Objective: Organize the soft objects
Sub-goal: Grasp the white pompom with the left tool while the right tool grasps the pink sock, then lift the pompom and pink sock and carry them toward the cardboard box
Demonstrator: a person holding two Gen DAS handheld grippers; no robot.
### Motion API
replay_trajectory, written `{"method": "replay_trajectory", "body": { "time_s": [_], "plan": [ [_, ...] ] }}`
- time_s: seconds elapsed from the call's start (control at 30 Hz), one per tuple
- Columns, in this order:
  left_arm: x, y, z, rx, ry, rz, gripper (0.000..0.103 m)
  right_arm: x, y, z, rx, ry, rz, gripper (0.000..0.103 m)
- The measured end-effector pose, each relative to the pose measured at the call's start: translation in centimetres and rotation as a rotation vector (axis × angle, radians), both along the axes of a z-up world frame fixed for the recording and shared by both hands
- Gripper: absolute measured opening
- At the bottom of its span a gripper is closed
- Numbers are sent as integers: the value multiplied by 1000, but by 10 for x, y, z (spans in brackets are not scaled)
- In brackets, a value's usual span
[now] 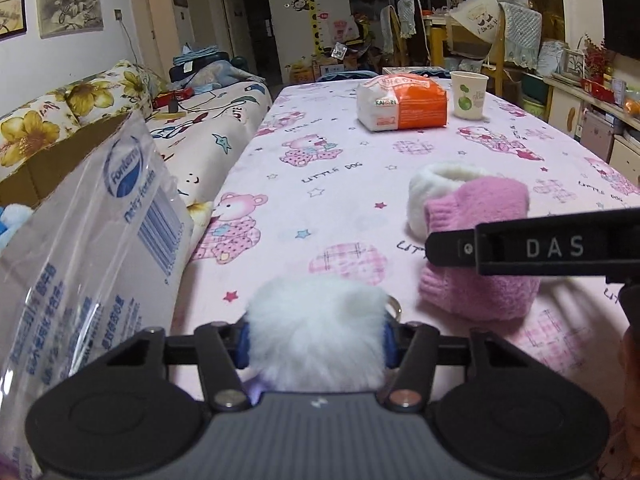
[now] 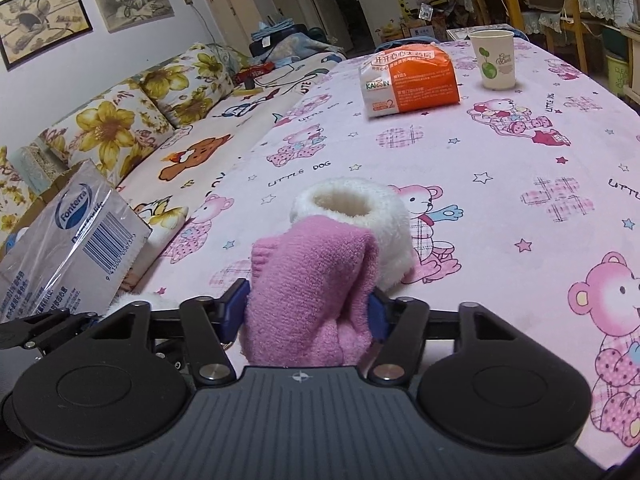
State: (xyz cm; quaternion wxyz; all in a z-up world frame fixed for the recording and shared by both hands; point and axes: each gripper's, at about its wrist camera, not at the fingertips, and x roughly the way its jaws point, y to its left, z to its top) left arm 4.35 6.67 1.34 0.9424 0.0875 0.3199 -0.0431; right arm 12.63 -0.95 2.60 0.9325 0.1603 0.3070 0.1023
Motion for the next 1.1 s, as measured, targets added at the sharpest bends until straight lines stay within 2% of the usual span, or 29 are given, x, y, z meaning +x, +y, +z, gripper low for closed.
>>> {"method": "replay_trajectory", "body": {
  "time_s": [0.17, 0.37, 0.67, 1.1],
  "plan": [
    [-2, 2, 4, -18, 0, 1, 46, -1, 0, 3, -17, -9, -12, 63],
    [-7, 5, 15, -54, -30, -2, 45, -7, -5, 10, -25, -40, -36, 59],
    [-21, 17, 38, -158, -99, -5, 45, -22, -12, 23, -35, -89, -38, 59],
    [-41, 24, 74, -239, -185, -13, 45, -50, -23, 48, -18, -147, -58, 59]
  ]
}}
